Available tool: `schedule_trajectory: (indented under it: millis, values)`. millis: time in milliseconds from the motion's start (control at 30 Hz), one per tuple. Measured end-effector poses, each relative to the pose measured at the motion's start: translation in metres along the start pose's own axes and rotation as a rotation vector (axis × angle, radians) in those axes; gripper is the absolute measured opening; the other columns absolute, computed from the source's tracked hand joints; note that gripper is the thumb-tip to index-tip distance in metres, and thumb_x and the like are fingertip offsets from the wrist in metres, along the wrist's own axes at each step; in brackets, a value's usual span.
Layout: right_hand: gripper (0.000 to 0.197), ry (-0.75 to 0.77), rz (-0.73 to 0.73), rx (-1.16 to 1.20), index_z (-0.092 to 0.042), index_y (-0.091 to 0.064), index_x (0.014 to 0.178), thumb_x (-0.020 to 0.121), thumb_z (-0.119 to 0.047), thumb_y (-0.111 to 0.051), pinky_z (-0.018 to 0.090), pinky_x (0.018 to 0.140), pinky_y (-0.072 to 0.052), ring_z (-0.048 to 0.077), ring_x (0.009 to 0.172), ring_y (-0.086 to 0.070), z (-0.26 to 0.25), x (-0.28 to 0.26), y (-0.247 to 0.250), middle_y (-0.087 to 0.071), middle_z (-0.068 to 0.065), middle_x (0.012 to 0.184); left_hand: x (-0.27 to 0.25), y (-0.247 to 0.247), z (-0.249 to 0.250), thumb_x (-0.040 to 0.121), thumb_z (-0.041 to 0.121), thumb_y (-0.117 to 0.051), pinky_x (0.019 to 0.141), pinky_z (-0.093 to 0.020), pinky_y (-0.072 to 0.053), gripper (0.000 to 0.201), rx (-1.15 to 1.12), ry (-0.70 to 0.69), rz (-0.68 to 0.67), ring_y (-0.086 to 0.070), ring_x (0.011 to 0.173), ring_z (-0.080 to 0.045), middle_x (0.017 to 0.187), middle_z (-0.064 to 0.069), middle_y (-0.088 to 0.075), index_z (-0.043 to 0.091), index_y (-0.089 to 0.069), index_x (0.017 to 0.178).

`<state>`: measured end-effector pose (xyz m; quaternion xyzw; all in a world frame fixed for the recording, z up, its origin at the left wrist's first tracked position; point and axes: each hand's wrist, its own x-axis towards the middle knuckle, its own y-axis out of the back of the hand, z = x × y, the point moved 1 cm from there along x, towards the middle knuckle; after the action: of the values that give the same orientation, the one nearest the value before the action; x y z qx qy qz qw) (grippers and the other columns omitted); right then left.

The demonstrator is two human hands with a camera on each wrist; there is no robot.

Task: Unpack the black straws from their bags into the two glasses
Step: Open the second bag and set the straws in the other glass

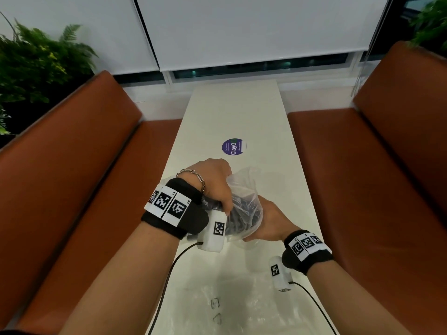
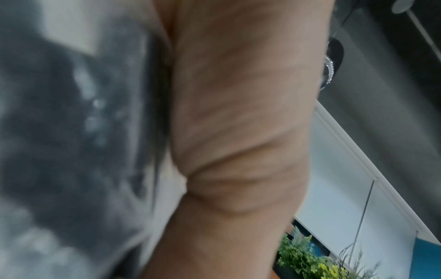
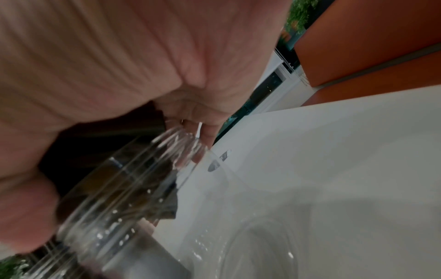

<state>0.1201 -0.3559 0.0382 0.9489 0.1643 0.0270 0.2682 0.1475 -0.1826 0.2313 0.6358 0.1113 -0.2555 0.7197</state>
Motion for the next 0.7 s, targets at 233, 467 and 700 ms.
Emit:
schedule_trajectory:
  millis: [233, 467, 700]
  values:
    - [0.105, -0.044, 0.0, -0.046, -0.04, -0.05, 0.135, 0.043, -0.042, -0.099, 0.043, 0.101, -0.06, 0.012, 0.116, -0.069, -0.007, -0.003, -0.003, -0.068, -0.014, 0.127, -0.008, 0.001, -0.012, 0.055, 0.021, -0.1, 0.08, -0.038, -0.067, 0.064, -0.124, 0.005, 0.019, -0.077, 0.09, -0.024, 0.1, -0.005, -0.079, 0.015, -0.073, 0.114]
    - [0.1, -0.03, -0.015, -0.105, -0.043, -0.05, 0.131, 0.043, -0.046, -0.097, 0.043, 0.099, -0.061, 0.013, 0.115, -0.069, -0.013, -0.004, 0.003, -0.067, -0.013, 0.127, -0.02, -0.001, -0.017, 0.055, 0.051, -0.095, 0.085, -0.034, -0.056, 0.084, 0.036, -0.017, 0.176, -0.065, 0.094, -0.016, 0.108, 0.012, -0.065, 0.035, -0.062, 0.13]
    - [0.078, -0.021, 0.019, -0.176, -0.043, -0.054, 0.111, 0.046, -0.047, -0.098, 0.044, 0.095, -0.061, 0.02, 0.107, -0.068, -0.016, -0.006, 0.004, -0.067, -0.003, 0.118, -0.051, -0.004, -0.052, 0.045, 0.074, -0.093, 0.105, -0.046, -0.051, 0.121, 0.085, -0.064, 0.14, -0.064, 0.119, -0.017, 0.134, 0.012, -0.067, 0.041, -0.039, 0.149]
